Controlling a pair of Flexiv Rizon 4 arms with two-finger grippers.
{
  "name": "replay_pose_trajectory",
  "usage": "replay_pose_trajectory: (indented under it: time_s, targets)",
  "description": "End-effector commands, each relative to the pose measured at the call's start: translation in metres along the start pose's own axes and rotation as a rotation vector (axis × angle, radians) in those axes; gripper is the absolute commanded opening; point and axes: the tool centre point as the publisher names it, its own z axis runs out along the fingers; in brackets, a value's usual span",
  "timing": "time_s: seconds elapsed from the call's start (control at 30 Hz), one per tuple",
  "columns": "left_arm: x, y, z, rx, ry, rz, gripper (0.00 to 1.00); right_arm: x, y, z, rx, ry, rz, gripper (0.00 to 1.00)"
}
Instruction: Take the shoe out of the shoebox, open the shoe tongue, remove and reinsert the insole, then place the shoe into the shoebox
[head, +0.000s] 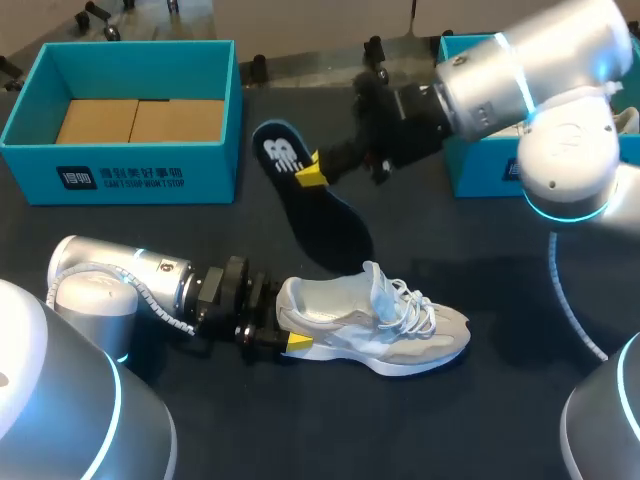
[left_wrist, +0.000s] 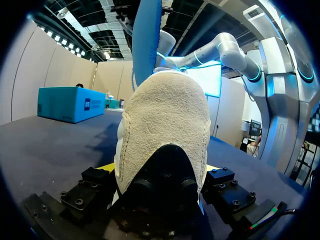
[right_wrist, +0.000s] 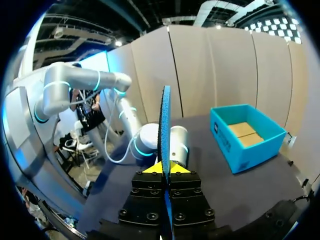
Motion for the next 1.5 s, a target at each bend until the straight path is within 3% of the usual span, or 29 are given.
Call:
replay_pose_trajectory:
  time_s: [0.03, 0.43, 0.57, 1.0, 1.5]
  targets:
    - [-0.001, 0.001, 0.001, 0.0, -0.001, 0.0, 0.0, 0.009, -0.01, -0.003, -0.059, -0.015, -0.004, 0.0]
    - [-0.001, 0.001, 0.001, 0.0, -0.001, 0.0, 0.0, 0.009, -0.01, -0.003, -0.059, -0.015, -0.004, 0.0]
    - [-0.001, 0.001, 0.001, 0.0, -0.001, 0.0, 0.0, 0.008, 0.013, -0.006, -0.088, -0.067, -0.002, 0.0]
    - [-0.001, 0.001, 0.001, 0.0, -0.001, 0.0, 0.0, 0.038, 0.046, -0.024, -0.224, -0.162, 0.014, 0.0]
    - [-0.001, 0.001, 0.001, 0.0, -0.001, 0.0, 0.0, 0.079, 0.058, -0.049, -0.289, -0.151, 0.144, 0.0]
